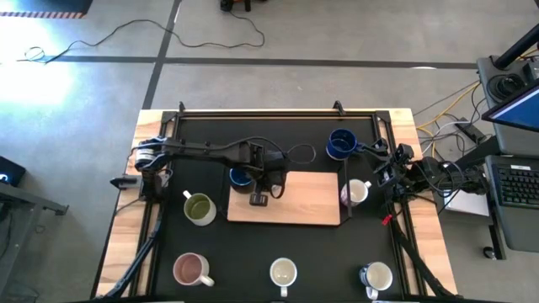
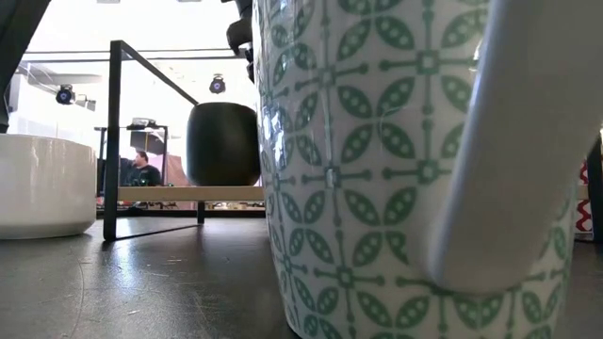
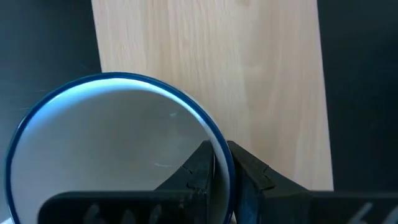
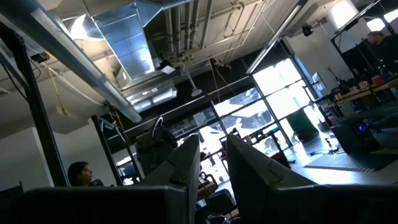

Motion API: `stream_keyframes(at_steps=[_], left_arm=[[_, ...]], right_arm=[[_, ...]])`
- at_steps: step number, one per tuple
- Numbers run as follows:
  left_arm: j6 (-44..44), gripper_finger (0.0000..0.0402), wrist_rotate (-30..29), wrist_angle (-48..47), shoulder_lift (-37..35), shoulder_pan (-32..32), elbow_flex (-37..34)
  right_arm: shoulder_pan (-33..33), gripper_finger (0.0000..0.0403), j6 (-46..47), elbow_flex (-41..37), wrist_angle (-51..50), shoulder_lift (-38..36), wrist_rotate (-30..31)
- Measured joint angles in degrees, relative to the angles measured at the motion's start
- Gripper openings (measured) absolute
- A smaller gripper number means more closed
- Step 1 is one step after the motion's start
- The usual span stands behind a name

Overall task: Place coffee mugs
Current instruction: Put the top blue patterned mug on the shelf

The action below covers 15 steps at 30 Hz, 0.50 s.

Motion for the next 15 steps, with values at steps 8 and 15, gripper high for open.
stream_keyframes(at_steps=[8,15], left_arm=[[-0.5,0.002,0.7,0.1,0.0,-0.1,0.0],[-1.9,0.0046,1.0,0.9,0.1,-0.4,0.0]], right_arm=[[0.0,0.0068,0.0,0.0,0.0,0.0,0.0],[0.0,0.0068,0.0,0.0,0.0,0.0,0.0]])
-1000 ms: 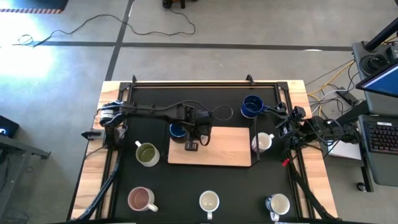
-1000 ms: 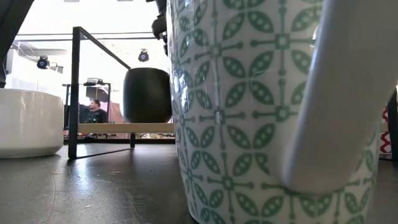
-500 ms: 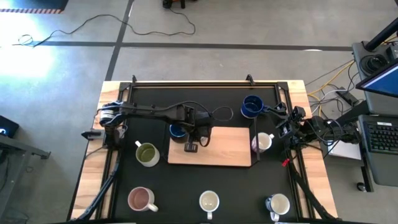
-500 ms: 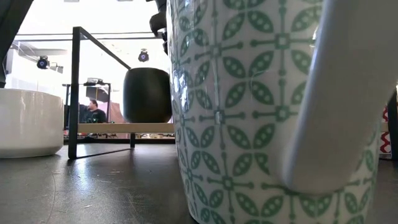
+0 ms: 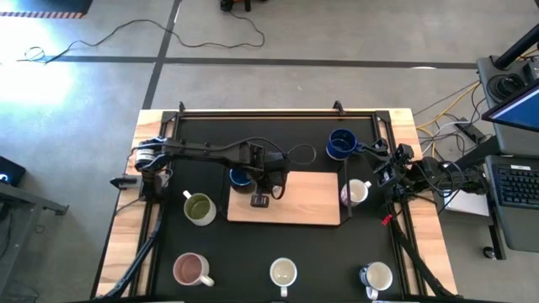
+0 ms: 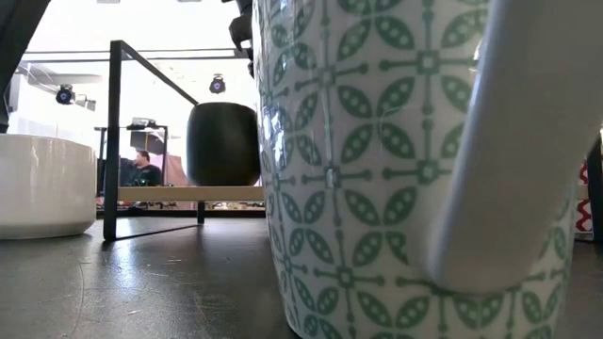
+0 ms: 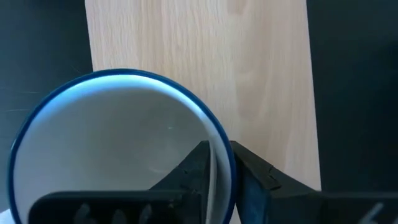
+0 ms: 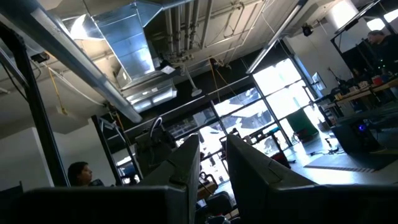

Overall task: Place coffee mugs
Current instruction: Put the top blue patterned mug on the shelf, then put the dark blue mug on the shelf

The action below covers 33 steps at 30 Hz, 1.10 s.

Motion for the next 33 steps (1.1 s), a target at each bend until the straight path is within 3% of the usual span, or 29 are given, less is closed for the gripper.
stream_keyframes(at_steps=[9,15,28,33], left_arm=[[0.3,0.0083,-0.3,0.4,-0.9,0.0,1.2],[1.2,0.0095,-4.7,-0.4,-2.9,0.0,1.5],[-0.2,0.0096,-7.8,2.0,-15.6,0.0,-1.6],[-1.8,0.0096,-8.0,4.0,-22.1,0.0,-8.0]], right_arm=[[0.0,0.0068,0.0,0.0,0.0,0.0,0.0],[0.0,0.0068,0.0,0.0,0.0,0.0,0.0],[0.0,0.0068,0.0,0.0,0.0,0.0,0.0],[0.0,0.0068,0.0,0.0,0.0,0.0,0.0]])
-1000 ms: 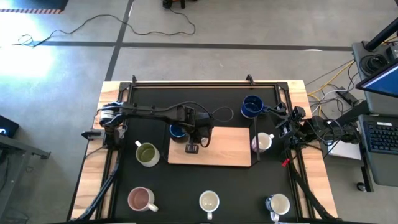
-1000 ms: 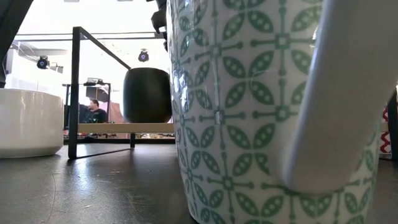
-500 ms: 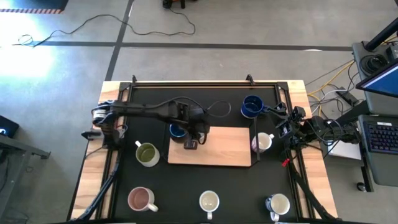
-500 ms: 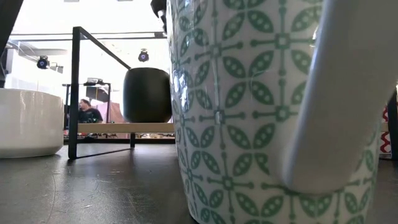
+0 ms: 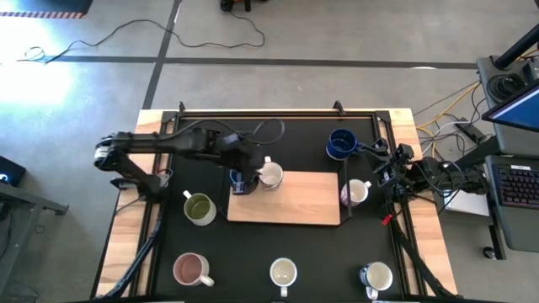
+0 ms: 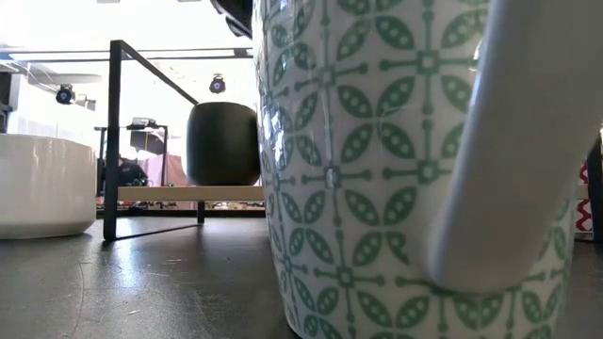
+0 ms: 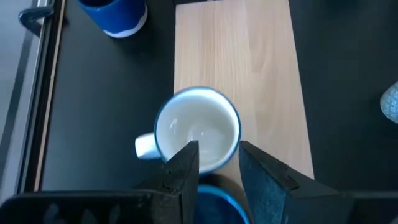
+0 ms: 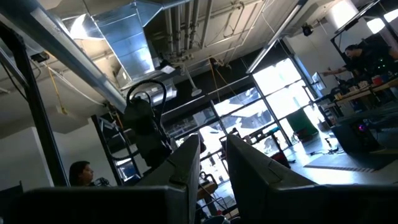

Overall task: Place coffee mugs
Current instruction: Put the dark blue mug on the shelf

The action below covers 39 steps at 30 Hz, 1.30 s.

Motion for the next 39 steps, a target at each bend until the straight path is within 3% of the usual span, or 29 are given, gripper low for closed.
stream_keyframes(at_steps=[6,11,21,29,39], left_arm=[[-2.1,0.0096,-0.7,11.4,-11.9,0.0,-15.8],[-4.1,0.0096,-6.1,20.8,-21.8,0.0,-27.4],[-4.9,0.0096,-8.9,42.4,-35.2,0.0,-44.4],[-7.4,0.0096,-9.0,47.1,-39.0,0.0,-50.0],[-7.4,0.0096,-9.0,49.4,-37.2,0.0,-52.6]], right_arm=[[0.0,0.0068,0.0,0.0,-0.1,0.0,0.0],[0.0,0.0068,0.0,0.0,-0.1,0.0,0.0],[0.0,0.0068,0.0,0.0,-0.1,0.0,0.0],[0.0,0.0068,-0.6,0.0,-0.1,0.0,0.0],[0.0,0.0068,-0.6,0.0,0.0,0.0,0.0]])
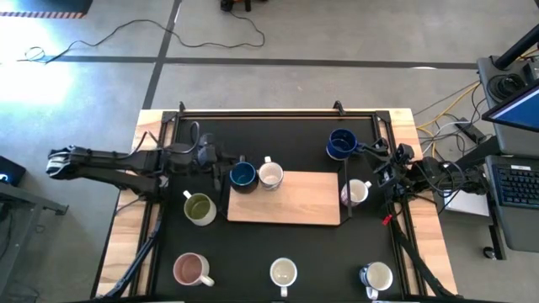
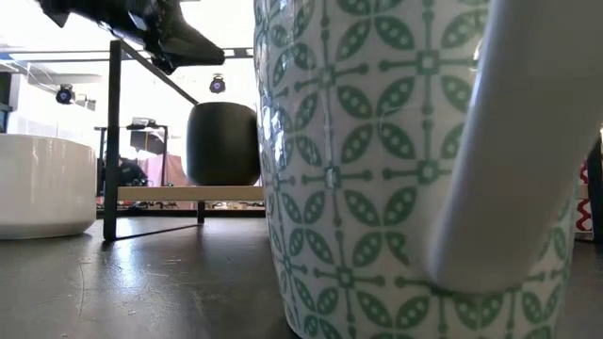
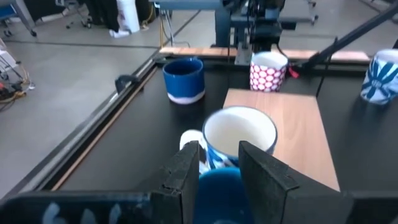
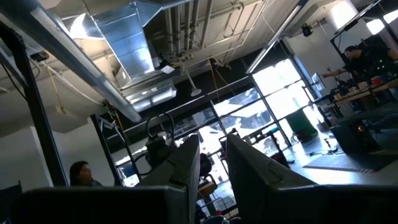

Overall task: Place coffee mugs
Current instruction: Put the dark blue mug on the shelf

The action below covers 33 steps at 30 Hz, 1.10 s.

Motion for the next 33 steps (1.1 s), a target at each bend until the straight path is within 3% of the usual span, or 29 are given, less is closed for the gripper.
stream_keyframes(at_steps=[8,11,17,23,27,30,33], left_arm=[[1.1,0.0096,-0.4,-1.2,4.1,0.0,2.3],[2.1,0.0096,-3.4,-1.0,4.7,0.0,2.3],[2.7,0.0096,-8.0,0.6,4.7,0.0,0.9],[2.7,0.0096,-8.0,1.0,4.6,0.0,0.8],[2.2,0.0096,-8.0,1.0,4.6,0.0,0.8],[1.8,0.0096,-8.0,1.0,4.6,0.0,0.8],[1.7,0.0096,-8.0,1.0,4.6,0.0,0.8]], right_arm=[[0.0,0.0068,-0.2,0.0,2.0,0.0,0.0],[0.0,0.0068,-5.7,0.0,1.9,0.0,0.4],[0.0,0.0068,-7.9,0.1,1.9,1.6,10.1],[0.0,0.0068,-12.3,5.2,-0.9,5.4,10.7],[0.0,0.0068,-10.3,10.8,-11.3,9.2,15.3],[0.0,0.0068,-5.3,16.5,-24.4,12.8,22.4],[0.0,0.0068,0.8,23.2,-38.9,16.8,25.5]])
